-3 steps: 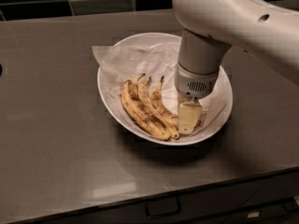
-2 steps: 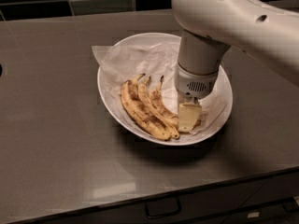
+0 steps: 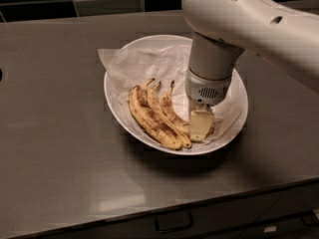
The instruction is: Pick banana from white bowl
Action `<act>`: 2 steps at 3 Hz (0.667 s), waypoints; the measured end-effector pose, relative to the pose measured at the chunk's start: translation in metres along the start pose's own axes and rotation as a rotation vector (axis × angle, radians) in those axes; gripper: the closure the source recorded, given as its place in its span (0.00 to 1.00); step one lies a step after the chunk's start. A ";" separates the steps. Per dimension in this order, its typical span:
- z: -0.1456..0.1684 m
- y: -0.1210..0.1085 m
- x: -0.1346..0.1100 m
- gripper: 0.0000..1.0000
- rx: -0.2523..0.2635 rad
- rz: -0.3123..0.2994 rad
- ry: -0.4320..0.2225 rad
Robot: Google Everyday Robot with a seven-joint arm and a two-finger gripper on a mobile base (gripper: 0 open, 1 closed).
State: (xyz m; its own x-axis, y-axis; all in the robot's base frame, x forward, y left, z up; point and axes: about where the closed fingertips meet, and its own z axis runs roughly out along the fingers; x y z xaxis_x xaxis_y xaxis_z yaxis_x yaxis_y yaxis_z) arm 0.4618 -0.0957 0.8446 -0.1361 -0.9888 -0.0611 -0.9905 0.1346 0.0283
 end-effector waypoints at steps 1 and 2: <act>0.000 0.000 0.000 0.68 0.000 0.000 0.000; 0.000 0.000 0.000 0.91 0.000 0.000 0.000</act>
Offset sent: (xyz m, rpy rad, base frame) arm 0.0000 0.0000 0.0000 0.0000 0.0000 0.0000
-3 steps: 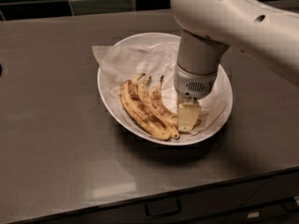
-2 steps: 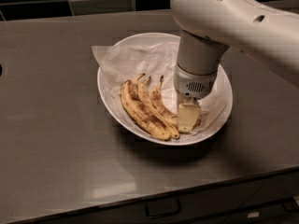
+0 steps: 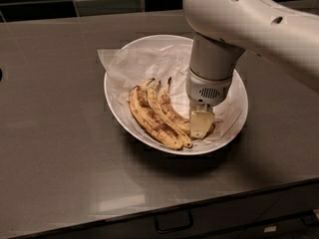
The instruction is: Pick banana from white bowl
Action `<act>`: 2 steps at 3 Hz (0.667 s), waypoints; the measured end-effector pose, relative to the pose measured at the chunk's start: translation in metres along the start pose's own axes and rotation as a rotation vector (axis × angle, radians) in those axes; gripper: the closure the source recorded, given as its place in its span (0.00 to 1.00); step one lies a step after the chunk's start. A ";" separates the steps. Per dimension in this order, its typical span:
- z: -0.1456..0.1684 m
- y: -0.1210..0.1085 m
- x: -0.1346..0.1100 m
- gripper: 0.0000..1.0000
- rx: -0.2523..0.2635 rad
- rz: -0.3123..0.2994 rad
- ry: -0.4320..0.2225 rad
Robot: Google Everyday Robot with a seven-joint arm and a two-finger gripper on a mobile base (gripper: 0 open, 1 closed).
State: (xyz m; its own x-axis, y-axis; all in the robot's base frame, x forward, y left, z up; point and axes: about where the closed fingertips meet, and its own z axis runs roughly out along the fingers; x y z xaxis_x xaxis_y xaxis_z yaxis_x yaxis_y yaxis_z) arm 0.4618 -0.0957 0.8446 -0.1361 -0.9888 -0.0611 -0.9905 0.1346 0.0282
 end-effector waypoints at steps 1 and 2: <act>0.000 0.000 0.000 1.00 0.000 0.000 0.000; -0.012 0.000 0.002 1.00 0.036 0.004 -0.012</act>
Offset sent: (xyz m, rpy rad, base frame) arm -0.0032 -0.0089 0.0265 0.0097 -0.0682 -0.0142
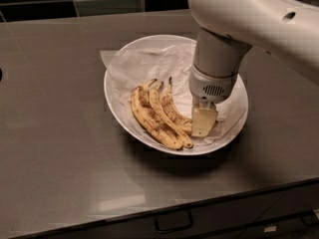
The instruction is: Pick banana from white bowl
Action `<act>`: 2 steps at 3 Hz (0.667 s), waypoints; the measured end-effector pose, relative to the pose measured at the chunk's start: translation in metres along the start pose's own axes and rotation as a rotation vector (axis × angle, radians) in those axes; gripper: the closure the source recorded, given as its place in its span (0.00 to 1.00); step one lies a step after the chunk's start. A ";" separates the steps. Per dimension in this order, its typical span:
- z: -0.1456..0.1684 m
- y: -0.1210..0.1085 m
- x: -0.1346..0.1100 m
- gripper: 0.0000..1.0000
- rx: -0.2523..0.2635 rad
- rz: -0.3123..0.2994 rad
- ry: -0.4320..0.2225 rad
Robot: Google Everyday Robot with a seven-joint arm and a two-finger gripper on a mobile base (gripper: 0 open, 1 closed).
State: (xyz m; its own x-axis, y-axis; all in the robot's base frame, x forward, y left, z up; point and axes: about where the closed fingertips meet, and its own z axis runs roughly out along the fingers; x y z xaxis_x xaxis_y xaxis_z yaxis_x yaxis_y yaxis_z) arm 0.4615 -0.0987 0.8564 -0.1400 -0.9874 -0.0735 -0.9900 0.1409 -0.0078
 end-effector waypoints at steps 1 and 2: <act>-0.029 0.004 0.001 1.00 0.070 -0.005 -0.015; -0.057 0.010 0.000 1.00 0.140 -0.005 -0.034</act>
Offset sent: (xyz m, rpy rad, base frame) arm -0.0211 -0.0068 0.0887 0.0180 -0.2116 -0.0137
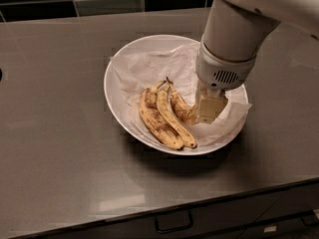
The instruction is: Pick banana from white bowl
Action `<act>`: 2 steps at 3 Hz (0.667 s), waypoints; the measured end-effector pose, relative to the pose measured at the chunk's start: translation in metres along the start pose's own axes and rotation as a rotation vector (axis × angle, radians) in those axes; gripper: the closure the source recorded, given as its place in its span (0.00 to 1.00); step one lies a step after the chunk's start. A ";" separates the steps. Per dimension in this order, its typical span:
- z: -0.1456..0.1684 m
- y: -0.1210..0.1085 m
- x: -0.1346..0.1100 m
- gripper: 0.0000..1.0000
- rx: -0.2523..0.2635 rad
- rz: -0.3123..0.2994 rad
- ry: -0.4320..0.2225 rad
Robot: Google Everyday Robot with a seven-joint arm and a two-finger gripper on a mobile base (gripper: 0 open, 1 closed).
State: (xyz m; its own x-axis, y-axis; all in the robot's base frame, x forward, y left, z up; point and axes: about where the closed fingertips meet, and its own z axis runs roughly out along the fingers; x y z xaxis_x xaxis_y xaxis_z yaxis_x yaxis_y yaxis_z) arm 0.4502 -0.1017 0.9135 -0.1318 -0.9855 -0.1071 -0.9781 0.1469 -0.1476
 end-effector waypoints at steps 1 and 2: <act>-0.022 0.004 -0.002 1.00 0.047 -0.005 -0.019; -0.044 0.010 -0.004 1.00 0.094 -0.010 -0.038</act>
Offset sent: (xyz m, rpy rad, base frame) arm -0.0266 -0.0009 0.0595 0.0309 -0.1325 0.0052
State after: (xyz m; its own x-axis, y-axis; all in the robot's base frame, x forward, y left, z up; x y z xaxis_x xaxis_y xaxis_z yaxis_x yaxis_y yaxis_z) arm 0.4339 -0.1000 0.9558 -0.1142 -0.9832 -0.1421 -0.9597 0.1462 -0.2401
